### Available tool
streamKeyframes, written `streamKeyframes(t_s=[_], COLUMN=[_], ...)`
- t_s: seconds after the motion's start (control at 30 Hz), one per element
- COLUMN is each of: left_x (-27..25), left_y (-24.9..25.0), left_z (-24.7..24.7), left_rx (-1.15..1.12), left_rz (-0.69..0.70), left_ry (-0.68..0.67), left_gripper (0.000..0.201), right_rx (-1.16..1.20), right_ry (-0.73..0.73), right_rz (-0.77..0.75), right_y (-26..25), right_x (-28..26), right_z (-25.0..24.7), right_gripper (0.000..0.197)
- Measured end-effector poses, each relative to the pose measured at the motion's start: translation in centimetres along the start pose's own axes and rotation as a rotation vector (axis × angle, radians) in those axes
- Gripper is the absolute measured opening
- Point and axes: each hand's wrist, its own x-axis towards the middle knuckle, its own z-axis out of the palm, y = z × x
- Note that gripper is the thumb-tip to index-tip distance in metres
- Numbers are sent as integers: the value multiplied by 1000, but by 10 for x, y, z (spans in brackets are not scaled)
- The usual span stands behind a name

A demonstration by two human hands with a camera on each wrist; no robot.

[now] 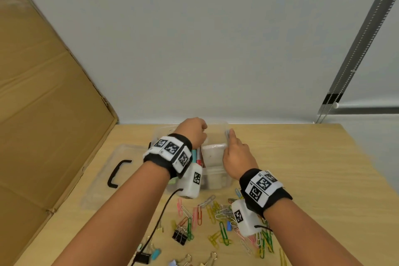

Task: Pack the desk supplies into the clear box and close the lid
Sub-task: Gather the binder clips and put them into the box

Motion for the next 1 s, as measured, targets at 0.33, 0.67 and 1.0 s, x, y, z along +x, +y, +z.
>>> streamKeyframes(t_s=[0.33,0.67,1.0], left_x=[-150,-200,-198], left_y=[-96,-191,-206], left_z=[0,63,86], left_rx=[-272,-72,-6], left_rz=[61,-10,169], left_ry=[137,-264,-280], left_gripper=[17,48,31], right_rx=[-86,-191,-330], right_ry=[10,-57,-592], right_rz=[21,-586,-364], right_y=[2,-68,-100], right_x=[0,-100,-138], right_z=[-1,42,130], right_gripper=[56,11,33])
